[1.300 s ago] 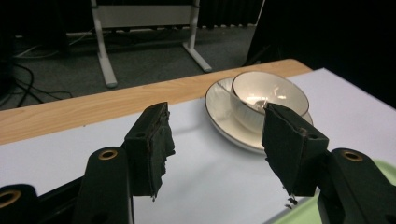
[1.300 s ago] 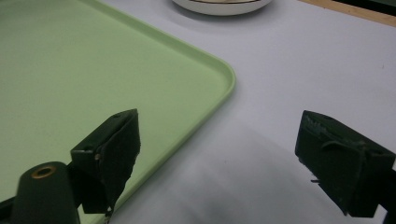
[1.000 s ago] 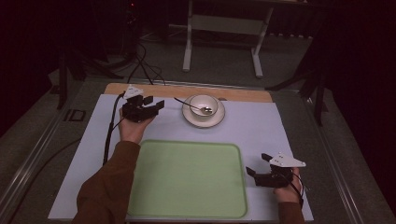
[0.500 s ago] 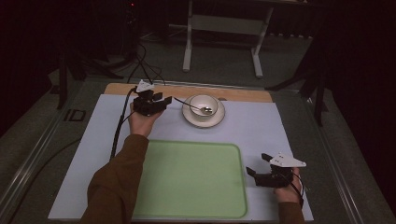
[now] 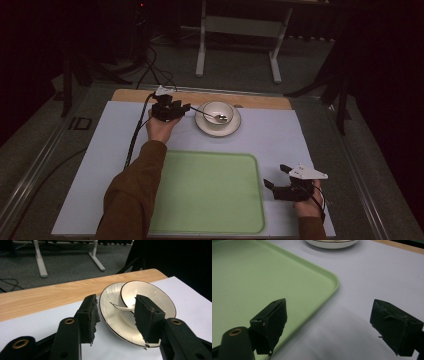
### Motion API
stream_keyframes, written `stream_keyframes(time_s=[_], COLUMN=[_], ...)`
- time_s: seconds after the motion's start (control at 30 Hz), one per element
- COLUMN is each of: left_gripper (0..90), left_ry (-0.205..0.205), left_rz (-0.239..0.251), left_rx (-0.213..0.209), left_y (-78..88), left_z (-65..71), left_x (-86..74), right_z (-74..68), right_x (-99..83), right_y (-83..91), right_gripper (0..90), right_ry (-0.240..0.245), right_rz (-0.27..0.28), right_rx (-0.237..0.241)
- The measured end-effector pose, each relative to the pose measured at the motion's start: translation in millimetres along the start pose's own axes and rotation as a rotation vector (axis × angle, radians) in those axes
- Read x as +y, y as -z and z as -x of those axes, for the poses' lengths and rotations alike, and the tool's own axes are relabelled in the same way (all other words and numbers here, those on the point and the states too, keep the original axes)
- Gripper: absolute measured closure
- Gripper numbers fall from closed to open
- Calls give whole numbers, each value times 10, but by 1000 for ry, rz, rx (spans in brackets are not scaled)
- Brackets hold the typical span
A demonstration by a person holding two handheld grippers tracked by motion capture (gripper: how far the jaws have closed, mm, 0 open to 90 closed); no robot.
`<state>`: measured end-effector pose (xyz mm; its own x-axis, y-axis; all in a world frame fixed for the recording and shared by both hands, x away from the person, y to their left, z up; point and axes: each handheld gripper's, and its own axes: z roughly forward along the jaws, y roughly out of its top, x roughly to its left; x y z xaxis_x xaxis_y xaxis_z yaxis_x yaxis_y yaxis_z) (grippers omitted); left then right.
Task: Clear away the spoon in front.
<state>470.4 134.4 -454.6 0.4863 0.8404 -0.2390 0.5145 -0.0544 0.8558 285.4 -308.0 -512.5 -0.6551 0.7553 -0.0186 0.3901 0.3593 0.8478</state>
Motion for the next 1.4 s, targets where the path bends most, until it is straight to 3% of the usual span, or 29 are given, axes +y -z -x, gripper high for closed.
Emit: stream_keyframes(time_s=[0.27,0.37,0.53,0.77,0.9,1.4], left_gripper=[614,687,805,879,891,893], left_ry=[8,16,20,-9,-34,-54], left_rz=[-37,-41,-38,-10,3,65], left_rx=[-31,-34,-40,-96,-84,-83], left_y=[-161,-204,-190,-106,-77,22], left_z=[12,32,33,107,170,307], left_x=[3,9,1,16,31,63], right_z=[-9,-5,3,-6,-8,-8], right_x=[-2,-3,-7,-5,-5,-6], right_y=[-5,2,4,-5,-8,-11], right_gripper=[139,139,139,139,139,139], right_ry=[7,3,-1,3,5,7], right_rz=[-5,-3,-4,-12,-15,-19], right_rx=[3,1,4,4,5,6])
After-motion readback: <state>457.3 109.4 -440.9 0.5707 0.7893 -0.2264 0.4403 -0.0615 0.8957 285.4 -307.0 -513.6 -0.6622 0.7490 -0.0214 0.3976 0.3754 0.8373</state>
